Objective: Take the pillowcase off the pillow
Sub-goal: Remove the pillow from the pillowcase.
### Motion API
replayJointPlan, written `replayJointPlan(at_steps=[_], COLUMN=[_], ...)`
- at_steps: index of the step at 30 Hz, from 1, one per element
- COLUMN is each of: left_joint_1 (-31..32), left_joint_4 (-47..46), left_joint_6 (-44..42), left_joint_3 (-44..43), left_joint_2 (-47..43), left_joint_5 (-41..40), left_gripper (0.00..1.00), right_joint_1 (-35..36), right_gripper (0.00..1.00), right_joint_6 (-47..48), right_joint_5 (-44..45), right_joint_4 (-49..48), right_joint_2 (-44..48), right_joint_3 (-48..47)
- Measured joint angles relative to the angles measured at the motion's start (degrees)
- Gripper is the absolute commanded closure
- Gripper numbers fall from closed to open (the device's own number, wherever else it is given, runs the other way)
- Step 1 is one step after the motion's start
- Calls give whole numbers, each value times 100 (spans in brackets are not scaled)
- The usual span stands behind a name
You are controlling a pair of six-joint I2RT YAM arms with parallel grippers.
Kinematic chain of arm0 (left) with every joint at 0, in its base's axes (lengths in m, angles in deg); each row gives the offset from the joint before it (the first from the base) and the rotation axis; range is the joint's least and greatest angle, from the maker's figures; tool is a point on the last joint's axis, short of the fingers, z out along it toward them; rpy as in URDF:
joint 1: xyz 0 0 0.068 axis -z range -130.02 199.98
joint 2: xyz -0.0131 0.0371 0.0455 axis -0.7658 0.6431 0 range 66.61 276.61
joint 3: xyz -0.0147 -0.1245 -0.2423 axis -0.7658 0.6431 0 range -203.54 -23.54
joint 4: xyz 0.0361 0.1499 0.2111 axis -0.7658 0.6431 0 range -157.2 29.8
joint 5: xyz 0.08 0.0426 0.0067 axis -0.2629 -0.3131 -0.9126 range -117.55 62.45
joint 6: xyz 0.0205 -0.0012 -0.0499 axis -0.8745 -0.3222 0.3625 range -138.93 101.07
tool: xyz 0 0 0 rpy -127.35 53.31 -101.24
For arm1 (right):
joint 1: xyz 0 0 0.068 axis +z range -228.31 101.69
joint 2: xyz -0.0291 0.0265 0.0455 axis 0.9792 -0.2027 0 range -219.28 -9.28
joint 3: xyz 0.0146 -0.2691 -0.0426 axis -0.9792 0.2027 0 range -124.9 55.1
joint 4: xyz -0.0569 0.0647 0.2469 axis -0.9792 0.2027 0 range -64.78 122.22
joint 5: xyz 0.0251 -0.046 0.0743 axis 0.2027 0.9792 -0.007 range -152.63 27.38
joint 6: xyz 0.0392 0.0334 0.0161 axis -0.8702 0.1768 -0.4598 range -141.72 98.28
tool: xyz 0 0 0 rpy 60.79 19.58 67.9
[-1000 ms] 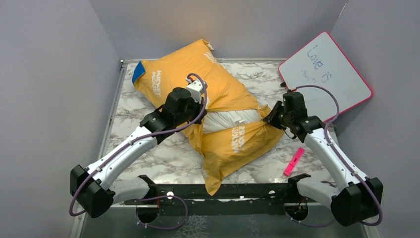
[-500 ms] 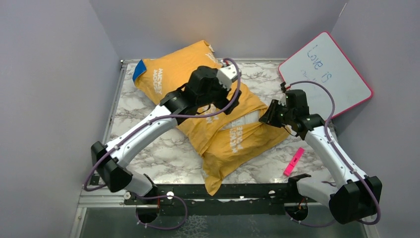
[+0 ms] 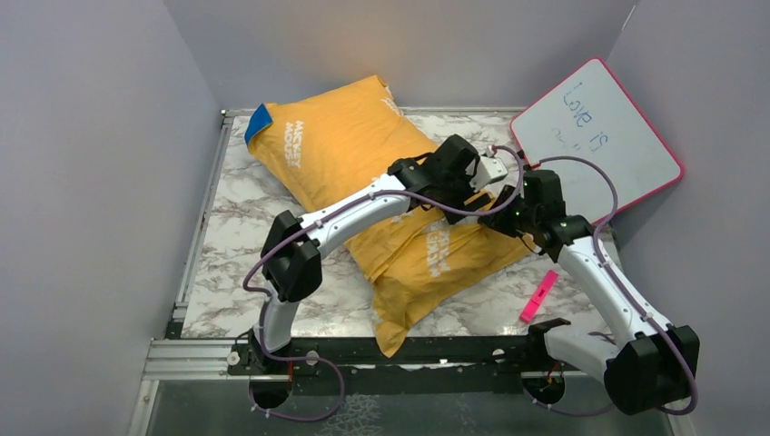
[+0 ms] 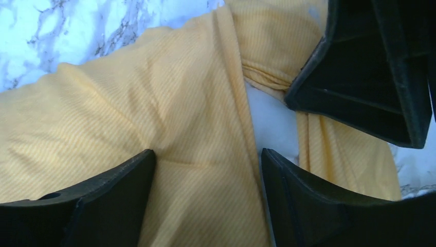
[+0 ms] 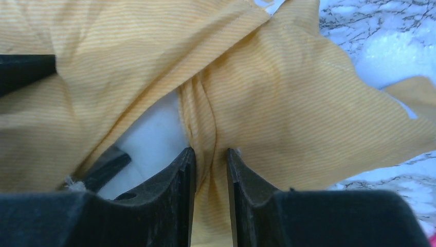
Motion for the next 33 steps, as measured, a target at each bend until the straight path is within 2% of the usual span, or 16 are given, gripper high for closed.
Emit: replayJointPlan(at_steps=[1, 2, 5, 8, 11, 15, 19, 25, 30, 33], left_joint_1=[7, 15, 31, 39, 24, -109, -463, -1080, -1196, -1202], left_joint_4=[33, 90, 136, -15, -79, -157, -138, -240, -378, -466], left_joint_6=[-50, -83, -70, 15, 20, -2, 168, 463, 568, 675], left_joint_3=[-61, -155, -514, -769, -1117, -1530, -1582, -1283, -1008, -918], left_joint_2=[66, 127, 262, 385, 599, 970, 1163, 994, 852, 850], left_joint_5=[-44, -142, -579, -1067, -1504, -1939, -1825, -535, -37, 103], left_gripper=[37, 39, 39, 45, 64, 100, 100, 100, 100, 100], right_joint_1=[0, 0, 0, 0, 0, 0, -120, -291, -308, -328], right_gripper=[69, 70, 72, 74, 77, 78, 75, 64, 53, 52], right_joint_6=[-76, -164, -461, -756, -994, -1198, -1276, -844, -509, -402], right_joint_5=[2, 2, -2, -2, 35, 358, 588, 173, -238, -365], right_joint_4=[-42, -96, -247, -341, -348, -254, -138, 2, 387, 452], right_joint_2=[11, 15, 15, 15, -11, -203, -358, -535, -857, -911], right_joint_3=[48, 107, 275, 369, 378, 343, 258, -177, -1008, -1373])
